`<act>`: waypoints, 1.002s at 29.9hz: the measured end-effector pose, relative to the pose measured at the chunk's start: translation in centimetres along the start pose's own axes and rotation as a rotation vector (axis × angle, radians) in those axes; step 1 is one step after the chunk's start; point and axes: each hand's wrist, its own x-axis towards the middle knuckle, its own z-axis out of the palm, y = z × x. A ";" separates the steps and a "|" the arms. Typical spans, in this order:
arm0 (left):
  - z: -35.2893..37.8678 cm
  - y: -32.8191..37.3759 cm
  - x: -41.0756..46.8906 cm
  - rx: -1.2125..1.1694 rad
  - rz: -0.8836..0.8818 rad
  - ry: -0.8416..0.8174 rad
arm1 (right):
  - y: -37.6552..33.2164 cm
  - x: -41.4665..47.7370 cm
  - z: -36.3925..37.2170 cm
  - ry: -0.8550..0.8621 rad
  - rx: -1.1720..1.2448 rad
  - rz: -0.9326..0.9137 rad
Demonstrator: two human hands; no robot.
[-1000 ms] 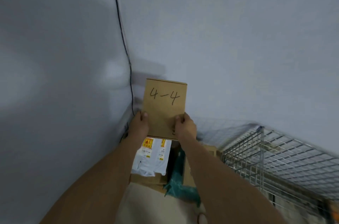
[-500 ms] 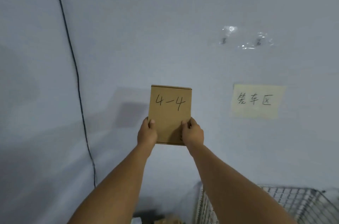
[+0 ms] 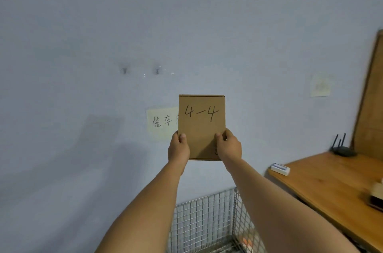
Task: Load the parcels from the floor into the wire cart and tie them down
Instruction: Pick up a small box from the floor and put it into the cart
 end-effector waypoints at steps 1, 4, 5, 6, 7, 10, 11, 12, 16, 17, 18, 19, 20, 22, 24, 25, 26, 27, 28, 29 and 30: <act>3.0 0.8 -1.1 -0.012 -0.004 -0.020 | 1.5 0.8 -2.7 0.014 -0.009 0.007; 8.2 2.0 -2.4 -0.039 -0.026 -0.055 | 3.7 2.3 -7.5 0.037 -0.034 0.009; 10.1 2.4 -2.7 -0.040 -0.027 -0.066 | 4.5 3.0 -9.2 0.040 -0.043 0.011; 11.6 2.8 -2.9 -0.036 -0.032 -0.074 | 5.2 3.7 -10.4 0.042 -0.051 0.013; 12.9 3.1 -3.0 -0.033 -0.034 -0.079 | 5.9 4.3 -11.4 0.043 -0.055 0.015; 16.1 2.9 -2.3 -0.036 -0.017 -0.087 | 8.2 6.2 -13.0 0.035 -0.047 0.022; 16.9 2.7 -1.8 -0.035 -0.016 -0.086 | 8.8 6.9 -13.0 0.034 -0.039 0.025; 17.7 2.4 -1.2 -0.030 -0.022 -0.084 | 9.4 7.7 -13.0 0.033 -0.032 0.027; 20.0 0.3 1.2 -0.019 -0.056 -0.061 | 11.9 11.0 -10.8 -0.014 -0.040 0.040; 20.3 -0.4 2.1 -0.015 -0.066 -0.045 | 12.3 11.9 -9.9 -0.031 -0.036 0.037; 20.6 -1.3 3.3 -0.013 -0.079 -0.028 | 12.7 12.8 -8.8 -0.047 -0.031 0.032; 20.8 -2.3 4.6 -0.012 -0.094 -0.011 | 13.1 13.7 -7.6 -0.065 -0.025 0.026; 21.0 -3.3 6.0 -0.015 -0.113 0.005 | 13.5 14.6 -6.3 -0.082 -0.021 0.024; 21.5 -5.4 8.5 -0.040 -0.156 0.030 | 14.7 16.5 -3.7 -0.115 -0.014 0.024; 21.7 -7.9 11.0 -0.057 -0.192 0.048 | 16.1 18.4 -1.2 -0.155 -0.018 0.035; 21.8 -9.3 12.1 -0.060 -0.209 0.057 | 16.9 19.2 0.2 -0.179 -0.022 0.047; 21.9 -10.7 13.0 -0.062 -0.227 0.065 | 17.8 20.0 1.5 -0.202 -0.028 0.062; 21.9 -12.1 13.8 -0.060 -0.246 0.070 | 18.7 20.5 2.8 -0.224 -0.033 0.070; 22.0 -13.5 14.5 -0.049 -0.267 0.076 | 19.6 20.8 4.0 -0.244 -0.038 0.078; 22.1 -15.1 15.0 -0.030 -0.292 0.085 | 20.7 21.0 5.2 -0.265 -0.047 0.086; 22.2 -16.5 15.3 -0.007 -0.318 0.091 | 21.9 21.2 6.4 -0.290 -0.060 0.098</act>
